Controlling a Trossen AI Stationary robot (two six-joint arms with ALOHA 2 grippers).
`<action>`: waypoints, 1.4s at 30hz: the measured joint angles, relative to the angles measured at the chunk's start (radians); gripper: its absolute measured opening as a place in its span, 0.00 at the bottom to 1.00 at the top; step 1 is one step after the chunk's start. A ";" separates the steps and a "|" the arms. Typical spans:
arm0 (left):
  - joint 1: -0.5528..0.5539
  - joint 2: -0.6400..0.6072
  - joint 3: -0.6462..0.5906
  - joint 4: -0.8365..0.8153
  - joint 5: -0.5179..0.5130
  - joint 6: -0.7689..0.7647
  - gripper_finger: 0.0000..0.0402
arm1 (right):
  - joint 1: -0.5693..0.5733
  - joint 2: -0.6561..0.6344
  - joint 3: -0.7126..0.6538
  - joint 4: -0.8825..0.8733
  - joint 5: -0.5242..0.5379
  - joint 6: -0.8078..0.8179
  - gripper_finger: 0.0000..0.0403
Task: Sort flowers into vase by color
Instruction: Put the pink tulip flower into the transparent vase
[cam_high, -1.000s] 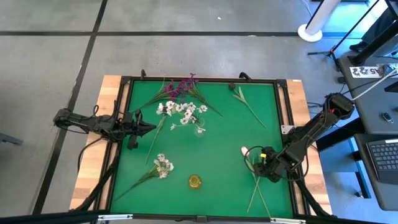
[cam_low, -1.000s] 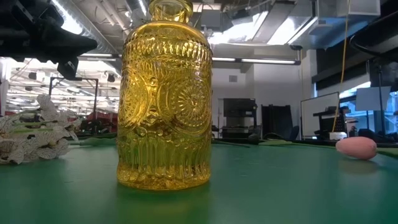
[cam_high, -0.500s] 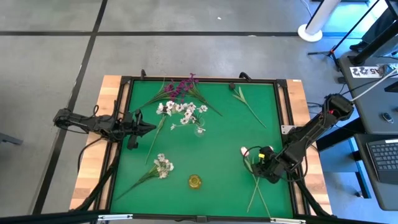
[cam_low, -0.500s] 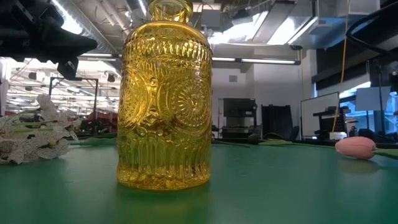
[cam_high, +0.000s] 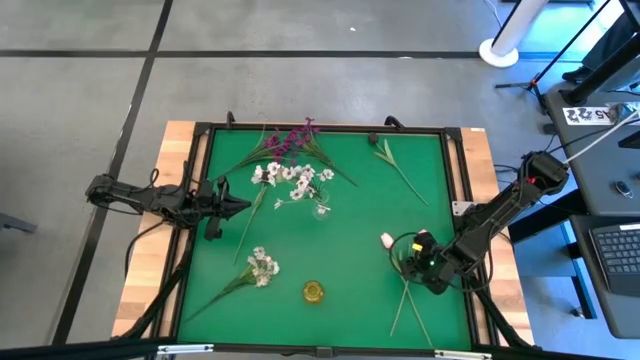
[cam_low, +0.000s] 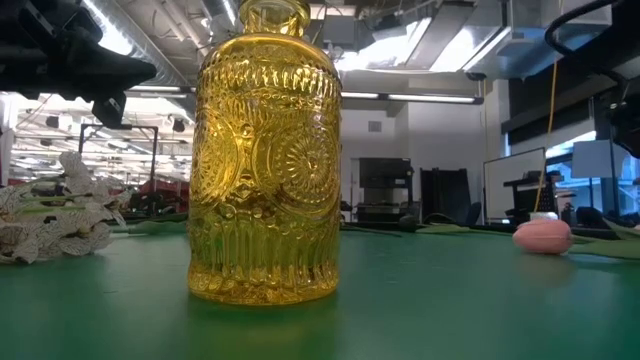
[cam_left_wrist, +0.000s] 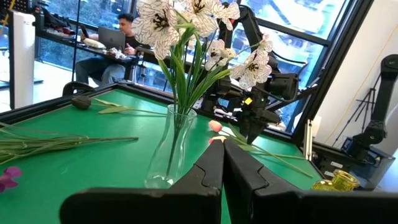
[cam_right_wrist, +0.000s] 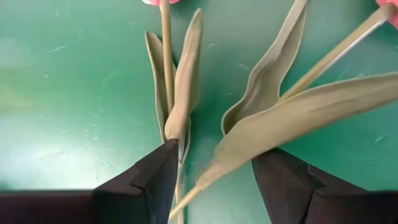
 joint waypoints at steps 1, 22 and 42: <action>0.000 0.000 0.000 0.000 0.000 0.000 0.00 | 0.000 0.000 0.000 -0.002 -0.004 0.000 0.50; 0.000 0.000 0.000 0.000 0.000 0.000 0.00 | 0.001 -0.002 0.002 -0.028 -0.050 -0.019 0.02; 0.000 0.000 0.000 0.000 0.000 0.000 0.00 | 0.002 -0.066 0.519 -0.644 0.464 -0.290 0.01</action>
